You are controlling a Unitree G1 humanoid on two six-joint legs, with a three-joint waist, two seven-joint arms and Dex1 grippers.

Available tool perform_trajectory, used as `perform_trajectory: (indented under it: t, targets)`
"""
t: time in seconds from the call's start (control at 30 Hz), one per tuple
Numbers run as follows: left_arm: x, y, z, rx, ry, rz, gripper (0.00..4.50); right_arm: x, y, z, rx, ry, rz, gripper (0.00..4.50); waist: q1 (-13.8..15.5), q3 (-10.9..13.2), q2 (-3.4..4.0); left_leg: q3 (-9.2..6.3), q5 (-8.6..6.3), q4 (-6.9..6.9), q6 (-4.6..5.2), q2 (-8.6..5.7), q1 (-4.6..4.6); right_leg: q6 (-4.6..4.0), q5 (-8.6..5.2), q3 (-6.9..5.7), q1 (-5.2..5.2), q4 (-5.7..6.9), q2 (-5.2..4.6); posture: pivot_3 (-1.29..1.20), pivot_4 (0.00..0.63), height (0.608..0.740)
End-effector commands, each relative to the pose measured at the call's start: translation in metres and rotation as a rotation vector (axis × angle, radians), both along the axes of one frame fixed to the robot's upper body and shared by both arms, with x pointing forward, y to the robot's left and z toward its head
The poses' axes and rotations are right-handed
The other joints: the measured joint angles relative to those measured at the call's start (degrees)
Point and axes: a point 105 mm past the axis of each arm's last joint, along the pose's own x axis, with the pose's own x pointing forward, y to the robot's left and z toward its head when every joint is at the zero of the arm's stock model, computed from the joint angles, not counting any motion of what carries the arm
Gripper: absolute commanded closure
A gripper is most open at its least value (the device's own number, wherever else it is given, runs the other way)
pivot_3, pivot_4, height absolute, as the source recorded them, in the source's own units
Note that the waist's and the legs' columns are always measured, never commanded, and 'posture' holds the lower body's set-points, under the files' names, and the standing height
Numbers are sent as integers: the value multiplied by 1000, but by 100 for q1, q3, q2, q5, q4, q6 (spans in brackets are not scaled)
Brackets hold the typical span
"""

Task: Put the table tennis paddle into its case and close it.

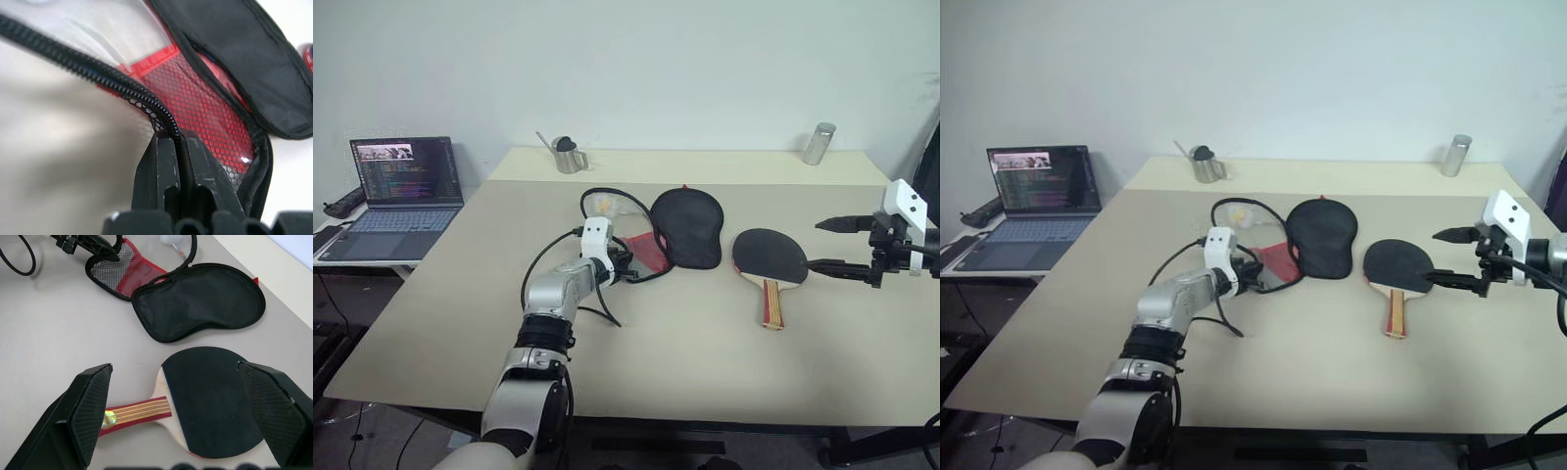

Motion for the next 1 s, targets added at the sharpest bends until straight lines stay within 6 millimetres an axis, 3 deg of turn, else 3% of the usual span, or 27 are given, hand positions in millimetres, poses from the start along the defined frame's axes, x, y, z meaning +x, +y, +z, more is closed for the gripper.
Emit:
perform_trajectory:
  t: [0.03, 0.47, 0.83, 1.0]
  targets:
    - [-1, -12, 20, -5, -71, -52, 4447, -5, 0, 19, 4, -65, 5, 0, 1, 0, 0, 0, 0, 0, 0, -1, 0, 0, 0, 0, 0, -1, 0, 0, 150, 740]
    - [3, -27, 14, 8, -82, -105, 4447, -4, 2, 17, 13, -61, 9, 0, 15, 1, -1, -1, 0, 0, 0, -2, 0, 0, 0, -2, 3, -3, -1, 0, 150, 740]
    - [3, -50, 23, -4, -119, -192, 4447, -3, 3, 18, 18, -65, 11, 0, 25, 2, -3, -1, 0, 0, 0, -2, -1, 0, 0, -3, 3, -4, -1, 0, 150, 740]
    - [4, -47, 22, 18, -122, -195, 4447, -4, 3, 17, 19, -64, 11, 0, 27, 3, -4, -1, 0, 0, 0, -2, -1, 0, 0, -3, 3, -4, -1, 0, 150, 740]
